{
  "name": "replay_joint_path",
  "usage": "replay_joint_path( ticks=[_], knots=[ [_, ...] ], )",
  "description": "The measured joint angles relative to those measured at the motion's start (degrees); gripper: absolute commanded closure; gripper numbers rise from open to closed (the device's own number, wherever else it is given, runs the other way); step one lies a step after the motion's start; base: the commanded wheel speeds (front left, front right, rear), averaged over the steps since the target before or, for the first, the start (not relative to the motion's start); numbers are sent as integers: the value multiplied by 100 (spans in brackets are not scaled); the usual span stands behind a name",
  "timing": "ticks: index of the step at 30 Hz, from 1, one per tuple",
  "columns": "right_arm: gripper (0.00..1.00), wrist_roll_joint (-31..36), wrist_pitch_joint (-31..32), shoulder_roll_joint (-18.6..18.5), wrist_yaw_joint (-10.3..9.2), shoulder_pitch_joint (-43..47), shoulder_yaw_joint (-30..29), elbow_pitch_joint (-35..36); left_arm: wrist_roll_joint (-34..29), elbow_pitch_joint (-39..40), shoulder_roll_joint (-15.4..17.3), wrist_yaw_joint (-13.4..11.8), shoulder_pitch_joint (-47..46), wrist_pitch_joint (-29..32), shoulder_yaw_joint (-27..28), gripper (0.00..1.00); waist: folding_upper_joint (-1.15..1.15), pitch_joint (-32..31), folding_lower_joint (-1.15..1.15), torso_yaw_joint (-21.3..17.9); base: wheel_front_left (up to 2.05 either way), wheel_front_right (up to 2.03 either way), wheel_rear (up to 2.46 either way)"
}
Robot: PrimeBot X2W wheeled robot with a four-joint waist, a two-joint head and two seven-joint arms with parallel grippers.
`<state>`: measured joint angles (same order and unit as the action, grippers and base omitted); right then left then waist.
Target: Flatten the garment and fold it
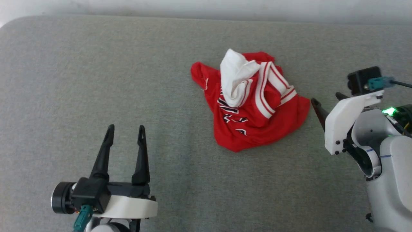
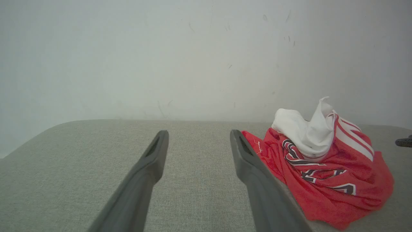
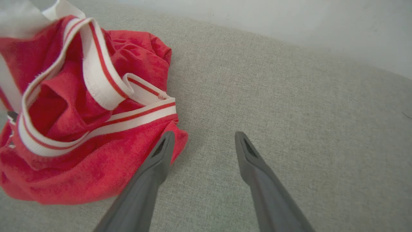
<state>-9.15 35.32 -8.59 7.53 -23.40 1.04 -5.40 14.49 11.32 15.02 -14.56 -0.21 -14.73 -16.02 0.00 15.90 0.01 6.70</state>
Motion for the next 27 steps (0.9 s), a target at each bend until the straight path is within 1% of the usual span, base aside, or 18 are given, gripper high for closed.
replay_joint_path(
  ticks=[2,5,9,10,11,13,16,19,23,27],
  knots=[
    [0,-10,144,-182,0,-118,168,-246,-27,-86,-82,108,-31,0,15,0,0,62,0,115,0,0,0],
    [0,-46,208,-282,0,-233,290,-599,-59,-203,-203,260,-73,0,44,0,0,138,0,290,0,0,0],
    [0,-76,247,-313,0,-243,489,-1035,-103,-374,-322,453,-150,0,97,0,0,206,-1,513,0,0,0],
    [55,-119,247,-299,-1,-250,481,-1093,-120,-409,-352,492,-153,0,113,0,0,215,-1,562,0,0,0],
    [100,-130,247,-291,-2,-266,464,-1138,-142,-433,-380,508,-153,0,138,0,0,220,-2,605,0,0,0],
    [100,-114,209,-293,-1,-313,482,-1184,-164,-488,-412,554,-153,0,194,0,0,212,-1,664,0,0,0],
    [100,-74,-12,-253,1,-326,515,-1209,-213,-543,-438,603,-150,0,291,0,0,138,-1,685,0,0,0],
    [100,-47,-310,-343,1,-334,546,-1111,-261,-555,-482,645,-123,0,378,0,0,19,-1,662,0,0,0],
    [100,-59,-609,-445,1,-503,523,-583,-350,-555,-506,654,9,0,491,0,0,-201,-1,547,0,0,0],
    [100,-146,-646,-477,1,-564,354,328,-360,-544,-564,655,163,-1,598,0,0,-436,-2,328,0,0,0]
  ],
)
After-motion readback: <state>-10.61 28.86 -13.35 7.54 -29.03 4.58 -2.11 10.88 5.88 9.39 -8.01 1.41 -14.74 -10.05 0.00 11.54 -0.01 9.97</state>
